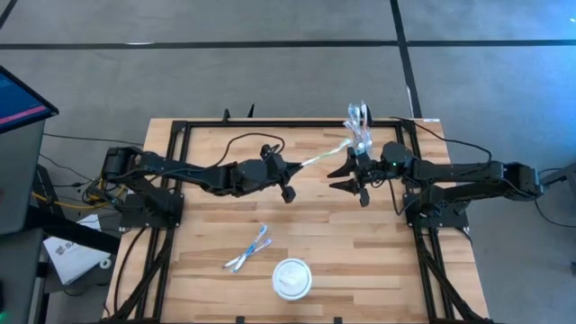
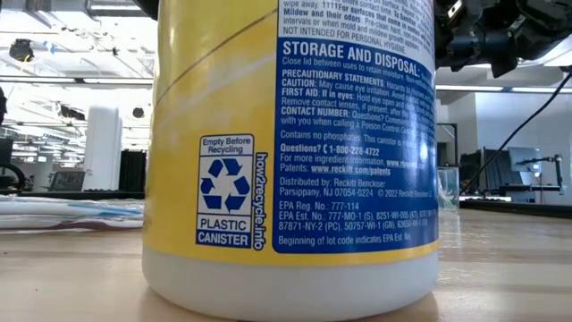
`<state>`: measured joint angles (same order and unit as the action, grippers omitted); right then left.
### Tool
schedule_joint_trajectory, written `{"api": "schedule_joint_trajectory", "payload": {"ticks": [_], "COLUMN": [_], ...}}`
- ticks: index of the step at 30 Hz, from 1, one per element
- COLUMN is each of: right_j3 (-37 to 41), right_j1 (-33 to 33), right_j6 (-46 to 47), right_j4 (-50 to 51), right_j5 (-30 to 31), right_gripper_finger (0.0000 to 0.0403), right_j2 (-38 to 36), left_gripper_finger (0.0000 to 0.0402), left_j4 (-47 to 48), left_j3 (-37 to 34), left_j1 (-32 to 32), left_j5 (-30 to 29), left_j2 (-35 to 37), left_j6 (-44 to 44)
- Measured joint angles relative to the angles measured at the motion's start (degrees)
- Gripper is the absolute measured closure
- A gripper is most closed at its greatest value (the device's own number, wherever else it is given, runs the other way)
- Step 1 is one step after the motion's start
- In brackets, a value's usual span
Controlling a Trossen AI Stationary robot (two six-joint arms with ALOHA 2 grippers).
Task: Pick & Place toothbrushing station
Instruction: Put the green toothbrush into the transparent organizer
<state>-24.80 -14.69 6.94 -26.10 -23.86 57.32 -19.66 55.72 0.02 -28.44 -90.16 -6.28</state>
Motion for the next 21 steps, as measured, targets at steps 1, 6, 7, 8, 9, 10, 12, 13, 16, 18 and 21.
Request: {"api": "schedule_joint_trajectory", "payload": {"ticks": [1, 6, 7, 8, 9, 10, 12, 13, 16, 18, 21], "right_j3": [0.0, 0.0, 0.0, 0.0, 0.0, 0.0, 0.0, 0.0, 0.0, 0.0, 0.0], "right_j1": [-0.18, -1.68, -1.91, -2.08, -2.32, -2.44, -2.61, -2.55, -2.19, -2.21, -2.35], "right_j6": [-0.02, 0.0, 0.02, 0.02, 0.03, 0.09, 0.15, 0.16, 0.15, 0.15, 0.15], "right_j4": [-0.28, -0.65, -0.65, -0.65, -0.71, -0.9, -2.31, -3.44, -6.17, -7.7, -9.67], "right_j5": [0.03, 0.15, 0.16, 0.16, 0.16, 0.16, -0.11, -0.22, -0.33, -0.5, -0.5], "right_gripper_finger": [0.0265, 0.0265, 0.0265, 0.0265, 0.0265, 0.0265, 0.0265, 0.0265, 0.0265, 0.0265, 0.0265], "right_j2": [0.0, 0.0, 0.0, 0.0, 0.0, 0.0, 0.0, 0.0, 0.0, 0.0, 0.0], "left_gripper_finger": [0.0395, 0.0395, 0.0395, 0.0395, 0.0395, 0.0395, 0.0395, 0.0395, 0.0395, 0.0395, 0.0395], "left_j4": [-0.24, -1.18, -1.61, -2.02, -2.44, -2.88, -3.23, -3.21, -3.37, -3.51, -3.67], "left_j3": [0.0, 0.0, 0.0, 0.0, 0.0, 0.0, 0.0, 0.0, 0.0, 0.0, 0.0], "left_j1": [-0.4, -2.19, -2.46, -2.66, -2.85, -3.08, -3.36, -3.47, -3.48, -3.48, -3.46], "left_j5": [0.01, 0.0, 0.0, 0.01, 0.02, 0.03, 0.04, 0.02, 0.02, 0.02, 0.3], "left_j2": [-0.01, -0.01, -0.01, -0.01, -0.01, -0.01, -0.01, -0.01, -0.05, -0.05, -0.05], "left_j6": [0.0, 0.26, 0.4, 0.64, 1.17, 1.38, 1.49, 1.5, 1.51, 1.51, 1.51]}}
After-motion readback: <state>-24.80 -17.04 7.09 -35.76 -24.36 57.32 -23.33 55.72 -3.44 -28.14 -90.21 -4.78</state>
